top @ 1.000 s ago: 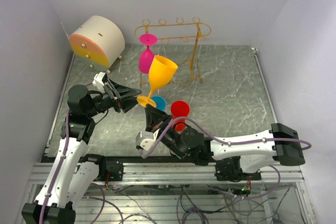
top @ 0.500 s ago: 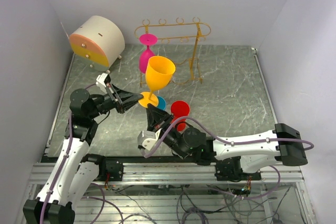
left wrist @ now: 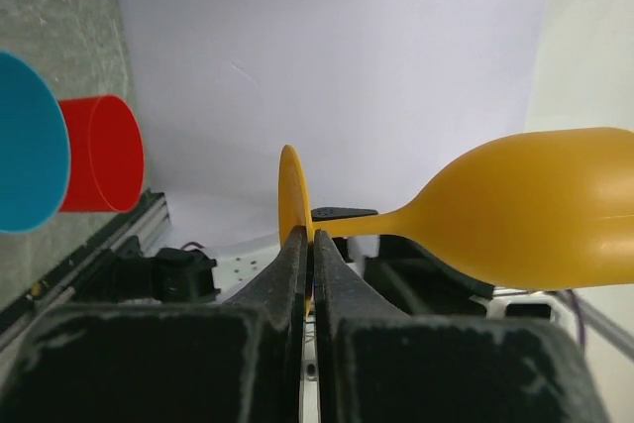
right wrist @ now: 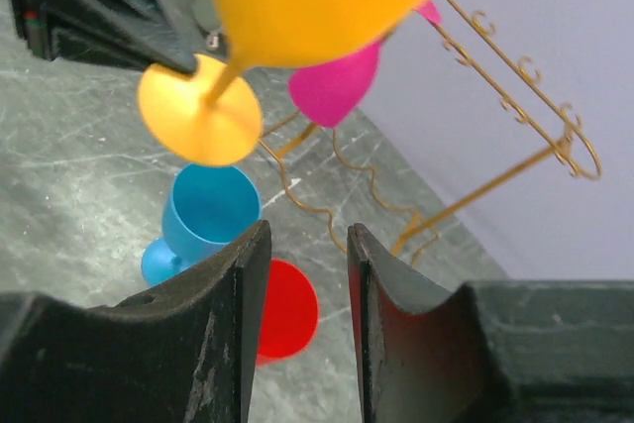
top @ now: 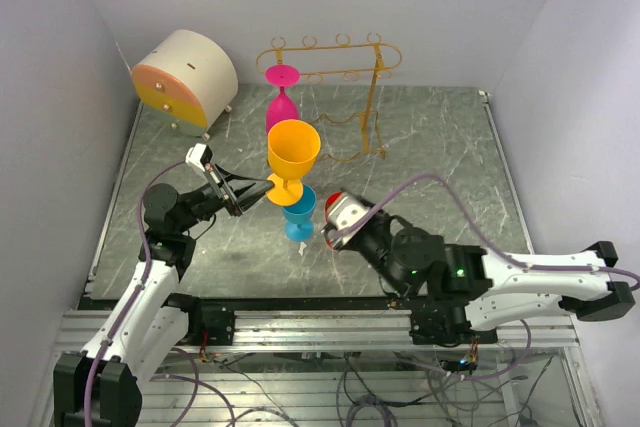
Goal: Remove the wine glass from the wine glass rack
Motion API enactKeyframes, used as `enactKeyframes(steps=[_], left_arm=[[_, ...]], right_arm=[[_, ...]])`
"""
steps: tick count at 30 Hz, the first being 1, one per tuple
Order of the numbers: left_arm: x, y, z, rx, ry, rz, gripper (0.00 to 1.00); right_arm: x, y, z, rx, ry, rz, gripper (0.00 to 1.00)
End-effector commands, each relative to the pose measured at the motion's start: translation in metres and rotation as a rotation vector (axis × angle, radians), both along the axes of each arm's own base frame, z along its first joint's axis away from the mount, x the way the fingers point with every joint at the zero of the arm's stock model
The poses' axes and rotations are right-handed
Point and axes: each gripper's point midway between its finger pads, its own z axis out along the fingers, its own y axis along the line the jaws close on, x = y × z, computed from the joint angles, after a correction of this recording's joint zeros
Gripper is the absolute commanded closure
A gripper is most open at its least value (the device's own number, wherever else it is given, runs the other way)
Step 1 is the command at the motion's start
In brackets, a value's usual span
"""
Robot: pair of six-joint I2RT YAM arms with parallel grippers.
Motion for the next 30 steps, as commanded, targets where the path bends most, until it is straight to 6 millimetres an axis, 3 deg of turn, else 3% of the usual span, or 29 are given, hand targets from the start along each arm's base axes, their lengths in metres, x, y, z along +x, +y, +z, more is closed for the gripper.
enactKeyframes(steps=[1, 4, 8, 12, 15, 20, 24, 30], left_arm=[[0.004, 0.001, 0.013, 0.055, -0.217, 0.035, 0.93], [0.012, -0.001, -0.003, 0.155, -0.239, 0.041, 0.93], [0.02, 0.002, -0.017, 0.28, -0.267, 0.063, 0.93], [0.021, 0.006, -0.019, 0.359, -0.305, 0.09, 0.93], [0.021, 0.009, -0.019, 0.415, -0.312, 0.11, 0.93], [0.02, 0.016, -0.018, 0.497, -0.326, 0.135, 0.93], [0.018, 0.019, -0.014, 0.53, -0.34, 0.148, 0.93], [0.02, 0.019, -0.01, 0.528, -0.346, 0.149, 0.93]], right_arm=[[0.002, -0.049, -0.004, 0.062, 0.21, -0.166, 0.63], [0.004, -0.06, 0.018, 0.139, 0.295, -0.209, 0.63], [0.017, -0.058, 0.049, 0.221, 0.411, -0.203, 0.69], [0.051, -0.058, 0.077, 0.312, 0.504, -0.163, 0.83], [0.074, -0.052, 0.087, 0.33, 0.574, -0.114, 1.0], [0.081, -0.021, 0.077, 0.286, 0.745, 0.042, 1.0], [0.069, -0.008, 0.07, 0.268, 0.788, 0.152, 0.71], [0.056, -0.006, 0.07, 0.264, 0.803, 0.217, 0.64]])
